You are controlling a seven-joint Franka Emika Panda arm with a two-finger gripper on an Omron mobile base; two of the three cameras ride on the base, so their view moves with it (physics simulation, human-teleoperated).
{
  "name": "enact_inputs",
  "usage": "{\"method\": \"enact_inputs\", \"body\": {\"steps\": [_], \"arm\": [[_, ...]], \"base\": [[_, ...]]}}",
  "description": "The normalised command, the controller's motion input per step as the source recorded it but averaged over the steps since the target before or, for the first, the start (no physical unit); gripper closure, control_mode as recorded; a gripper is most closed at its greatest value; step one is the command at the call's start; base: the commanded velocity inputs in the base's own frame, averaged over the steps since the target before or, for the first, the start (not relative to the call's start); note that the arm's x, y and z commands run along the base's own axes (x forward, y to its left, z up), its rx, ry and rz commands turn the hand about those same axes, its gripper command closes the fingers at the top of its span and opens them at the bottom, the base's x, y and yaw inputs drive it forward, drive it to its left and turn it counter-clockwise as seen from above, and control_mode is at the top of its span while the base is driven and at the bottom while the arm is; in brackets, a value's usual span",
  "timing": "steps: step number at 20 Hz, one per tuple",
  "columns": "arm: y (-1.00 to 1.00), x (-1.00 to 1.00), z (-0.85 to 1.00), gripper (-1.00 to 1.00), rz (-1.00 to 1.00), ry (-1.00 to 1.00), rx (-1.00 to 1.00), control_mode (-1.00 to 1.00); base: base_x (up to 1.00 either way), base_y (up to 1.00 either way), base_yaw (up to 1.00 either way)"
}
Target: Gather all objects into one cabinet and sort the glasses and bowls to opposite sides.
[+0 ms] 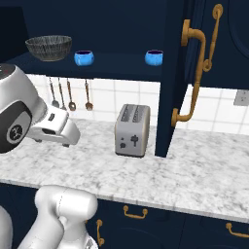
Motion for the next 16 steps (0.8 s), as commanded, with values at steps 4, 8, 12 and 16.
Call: {"method": "enact_inputs", "body": {"steps": [4, 8, 12, 16], "arm": [[0.00, 0.00, 0.00, -1.00, 0.00, 0.00, 0.00, 1.00], [0.00, 0.00, 0.00, -1.00, 0.00, 0.00, 0.00, 1.00], [0.00, 0.00, 0.00, -1.00, 0.00, 0.00, 0.00, 1.00], [0.00, 0.00, 0.00, -1.00, 0.00, 0.00, 0.00, 1.00]], "base": [[-0.55, -0.03, 0.00], [-1.00, -0.34, 0.08], [-0.94, -0.14, 0.14], [-0.55, 0.00, 0.25]]}}
